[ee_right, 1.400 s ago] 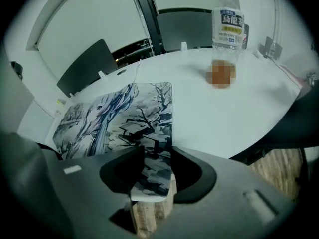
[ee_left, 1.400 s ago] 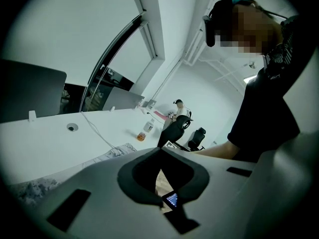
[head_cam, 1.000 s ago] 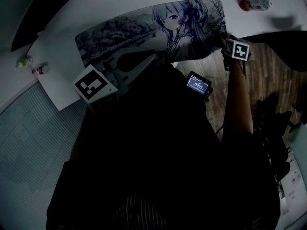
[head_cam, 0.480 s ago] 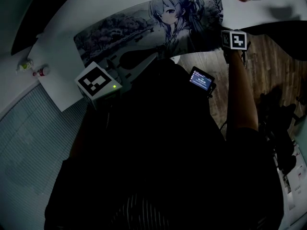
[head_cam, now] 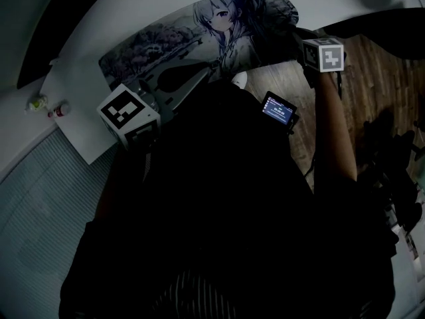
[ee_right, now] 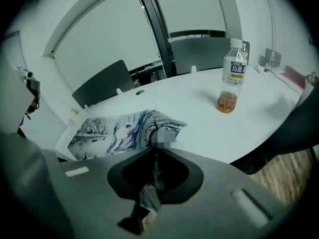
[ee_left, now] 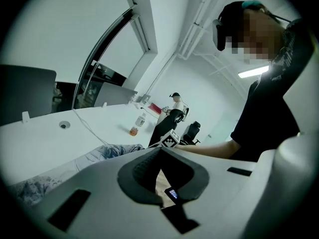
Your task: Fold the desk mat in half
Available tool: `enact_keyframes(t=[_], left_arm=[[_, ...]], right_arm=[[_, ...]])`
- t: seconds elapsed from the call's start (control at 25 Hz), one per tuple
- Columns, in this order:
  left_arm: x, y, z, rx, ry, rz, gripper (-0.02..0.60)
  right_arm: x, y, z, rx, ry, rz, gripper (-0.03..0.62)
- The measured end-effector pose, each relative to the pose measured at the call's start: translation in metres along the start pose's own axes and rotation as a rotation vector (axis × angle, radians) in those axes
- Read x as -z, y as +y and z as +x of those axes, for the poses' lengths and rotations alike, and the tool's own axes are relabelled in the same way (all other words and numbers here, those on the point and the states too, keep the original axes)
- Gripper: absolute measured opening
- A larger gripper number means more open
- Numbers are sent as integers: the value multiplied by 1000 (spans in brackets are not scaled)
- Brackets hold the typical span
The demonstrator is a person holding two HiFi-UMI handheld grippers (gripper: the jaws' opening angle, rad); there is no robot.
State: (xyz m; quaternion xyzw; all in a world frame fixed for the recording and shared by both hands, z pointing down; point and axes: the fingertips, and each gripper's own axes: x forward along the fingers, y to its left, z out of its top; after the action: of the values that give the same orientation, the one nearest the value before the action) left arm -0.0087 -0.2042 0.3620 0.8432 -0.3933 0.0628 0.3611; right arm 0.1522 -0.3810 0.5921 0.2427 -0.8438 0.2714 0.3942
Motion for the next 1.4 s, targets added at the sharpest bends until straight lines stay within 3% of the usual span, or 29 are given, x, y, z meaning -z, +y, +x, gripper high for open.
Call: enact_keyframes(t=[0.16, 0.36, 0.6, 0.72, 0.88, 1.0, 1.4], left_arm=[[0, -16, 2, 20, -13, 13, 8], [2, -28, 6, 19, -19, 5, 8], [6, -41, -4, 62, -86, -114, 8], [6, -48, -11, 90, -125, -133, 8], [17, -39, -25, 53, -101, -54, 8], [19, -34, -42, 77, -116, -55, 8], [25, -10, -141, 91, -226, -69, 8]], right_arm=[[1, 24, -22, -52, -40, -3, 32], [-7, 41, -34, -148, -114, 76, 32], [-14, 68, -46, -237, -155, 145, 31], [-15, 78, -57, -220, -178, 154, 31], [-5, 91, -57, -200, -175, 190, 31], [-7, 110, -64, -197, -184, 196, 31], [-13, 165, -70, -169, -213, 276, 31]])
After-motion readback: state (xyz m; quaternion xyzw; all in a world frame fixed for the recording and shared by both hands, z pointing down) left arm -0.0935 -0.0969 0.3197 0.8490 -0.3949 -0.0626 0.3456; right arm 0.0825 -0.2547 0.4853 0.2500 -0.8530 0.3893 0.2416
